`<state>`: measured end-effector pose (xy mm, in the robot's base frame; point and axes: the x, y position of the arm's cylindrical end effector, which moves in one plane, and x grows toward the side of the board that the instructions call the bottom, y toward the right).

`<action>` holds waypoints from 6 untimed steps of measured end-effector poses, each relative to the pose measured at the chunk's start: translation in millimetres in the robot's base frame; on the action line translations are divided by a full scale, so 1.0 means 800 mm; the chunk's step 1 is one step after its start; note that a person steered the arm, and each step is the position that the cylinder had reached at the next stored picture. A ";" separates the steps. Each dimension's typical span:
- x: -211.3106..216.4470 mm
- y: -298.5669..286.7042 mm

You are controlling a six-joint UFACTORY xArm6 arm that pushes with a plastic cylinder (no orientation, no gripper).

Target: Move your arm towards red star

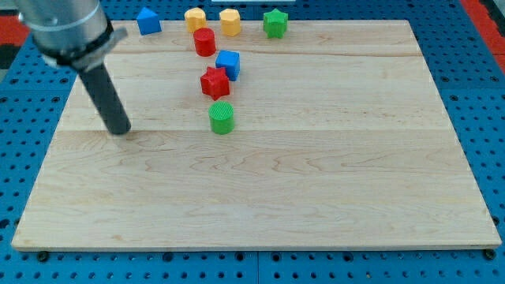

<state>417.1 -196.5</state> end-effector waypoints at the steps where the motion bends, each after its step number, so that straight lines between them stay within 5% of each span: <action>1: -0.054 0.016; 4: -0.133 0.114; 6: -0.113 0.150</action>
